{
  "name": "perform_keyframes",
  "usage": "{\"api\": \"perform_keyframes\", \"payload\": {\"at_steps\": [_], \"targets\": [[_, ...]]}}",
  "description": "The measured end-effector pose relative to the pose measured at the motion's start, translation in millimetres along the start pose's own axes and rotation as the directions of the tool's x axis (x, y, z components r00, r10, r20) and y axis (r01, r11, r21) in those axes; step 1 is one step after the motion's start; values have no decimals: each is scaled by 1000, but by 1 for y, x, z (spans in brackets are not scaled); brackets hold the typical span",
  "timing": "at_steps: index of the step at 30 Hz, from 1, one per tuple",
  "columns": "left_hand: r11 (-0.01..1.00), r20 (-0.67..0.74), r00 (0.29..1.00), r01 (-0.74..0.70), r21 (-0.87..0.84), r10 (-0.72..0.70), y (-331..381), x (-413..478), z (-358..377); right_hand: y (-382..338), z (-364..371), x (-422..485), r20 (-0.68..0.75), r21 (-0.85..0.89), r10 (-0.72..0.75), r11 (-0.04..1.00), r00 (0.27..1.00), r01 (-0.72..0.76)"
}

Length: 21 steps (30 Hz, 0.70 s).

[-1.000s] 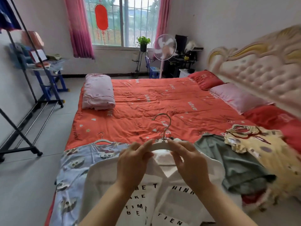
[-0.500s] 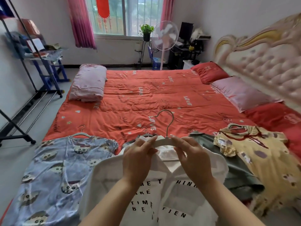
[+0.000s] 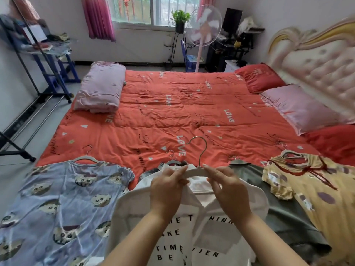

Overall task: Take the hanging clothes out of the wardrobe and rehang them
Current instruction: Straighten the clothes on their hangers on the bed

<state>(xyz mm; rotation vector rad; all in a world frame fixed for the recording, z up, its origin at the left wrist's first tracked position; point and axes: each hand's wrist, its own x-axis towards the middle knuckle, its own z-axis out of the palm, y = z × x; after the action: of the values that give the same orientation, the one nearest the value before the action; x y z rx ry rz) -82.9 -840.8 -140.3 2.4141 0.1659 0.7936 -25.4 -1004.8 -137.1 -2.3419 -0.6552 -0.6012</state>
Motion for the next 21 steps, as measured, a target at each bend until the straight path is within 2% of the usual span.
{"api": "perform_keyframes", "payload": {"at_steps": [5, 12, 17, 21], "targets": [[999, 24, 999, 37, -9, -37, -34, 28, 26, 18, 43, 27, 71, -7, 36, 999, 997, -36], [990, 109, 984, 138, 14, -139, -77, 63, 72, 58, 104, 60, 205, 87, 100, 989, 974, -120], [949, 197, 928, 306, 78, -316, -117, 79, 120, 99, 165, 78, 322, 144, 114, 975, 940, -168], [915, 248, 880, 387, 118, -404, -158, 87, 163, 131, 219, 86, 437, 180, 105, 963, 893, -201]]}}
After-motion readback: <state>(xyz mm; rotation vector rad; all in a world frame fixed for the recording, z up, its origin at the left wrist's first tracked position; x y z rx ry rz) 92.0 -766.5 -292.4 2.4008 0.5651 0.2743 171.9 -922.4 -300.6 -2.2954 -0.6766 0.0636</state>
